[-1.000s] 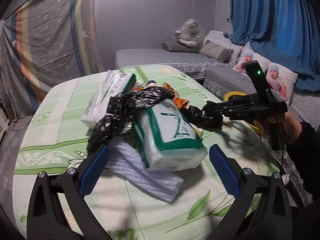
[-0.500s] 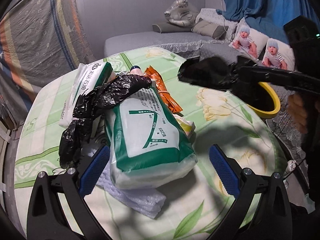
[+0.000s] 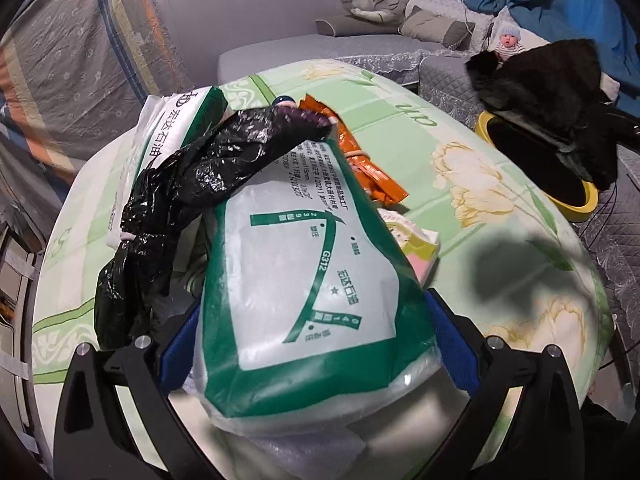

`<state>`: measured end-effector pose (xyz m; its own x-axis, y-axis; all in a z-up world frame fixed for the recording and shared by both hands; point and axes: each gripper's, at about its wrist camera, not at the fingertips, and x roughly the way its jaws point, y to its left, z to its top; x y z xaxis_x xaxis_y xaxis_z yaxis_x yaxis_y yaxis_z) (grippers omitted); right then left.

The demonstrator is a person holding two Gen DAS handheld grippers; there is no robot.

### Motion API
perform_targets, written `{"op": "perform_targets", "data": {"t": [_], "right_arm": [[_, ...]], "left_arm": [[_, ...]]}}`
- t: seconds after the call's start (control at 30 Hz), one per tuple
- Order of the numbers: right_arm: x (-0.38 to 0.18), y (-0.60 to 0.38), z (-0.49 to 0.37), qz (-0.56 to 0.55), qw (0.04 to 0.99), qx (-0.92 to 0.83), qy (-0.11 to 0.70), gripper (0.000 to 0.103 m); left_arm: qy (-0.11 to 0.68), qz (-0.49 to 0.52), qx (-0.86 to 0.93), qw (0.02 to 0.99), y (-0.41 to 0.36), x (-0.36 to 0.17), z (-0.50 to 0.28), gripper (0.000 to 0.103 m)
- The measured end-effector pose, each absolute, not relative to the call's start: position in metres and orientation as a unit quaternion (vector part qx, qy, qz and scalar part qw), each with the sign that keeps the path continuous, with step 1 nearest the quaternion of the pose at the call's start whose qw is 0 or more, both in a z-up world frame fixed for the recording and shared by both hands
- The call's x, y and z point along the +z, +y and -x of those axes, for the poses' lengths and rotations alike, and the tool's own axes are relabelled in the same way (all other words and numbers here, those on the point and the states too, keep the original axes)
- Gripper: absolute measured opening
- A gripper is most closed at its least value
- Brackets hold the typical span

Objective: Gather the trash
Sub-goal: 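Grasp the green-and-white tissue pack with the left tool while right holds bag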

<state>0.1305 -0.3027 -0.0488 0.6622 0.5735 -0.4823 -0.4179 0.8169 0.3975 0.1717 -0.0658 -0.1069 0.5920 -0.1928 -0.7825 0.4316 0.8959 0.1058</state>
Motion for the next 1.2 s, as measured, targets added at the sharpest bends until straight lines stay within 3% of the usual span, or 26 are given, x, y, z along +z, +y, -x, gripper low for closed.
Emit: {"op": "perform_targets", "data": {"t": [0.07,0.27,0.6,1.2], "right_arm": [[-0.049,-0.303,-0.128,-0.126,0.904,0.269,0.306,0.019],[-0.047,-0.302,-0.124,-0.131,0.904,0.267,0.308,0.019],[-0.042,-0.295,-0.123,-0.138,0.903,0.27,0.306,0.019],[-0.025,-0.301,-0.11,-0.147,0.917,0.235,0.286,0.019]], "left_arm": [[0.424,-0.133,-0.176,0.879,-0.061,-0.11,-0.175,0.082],[0.428,-0.102,-0.181,0.88,-0.046,-0.105,-0.172,0.057],[0.401,-0.038,-0.234,0.885,-0.008,-0.08,-0.127,0.055],[0.237,0.016,-0.222,0.946,0.024,-0.008,-0.068,0.055]]}}
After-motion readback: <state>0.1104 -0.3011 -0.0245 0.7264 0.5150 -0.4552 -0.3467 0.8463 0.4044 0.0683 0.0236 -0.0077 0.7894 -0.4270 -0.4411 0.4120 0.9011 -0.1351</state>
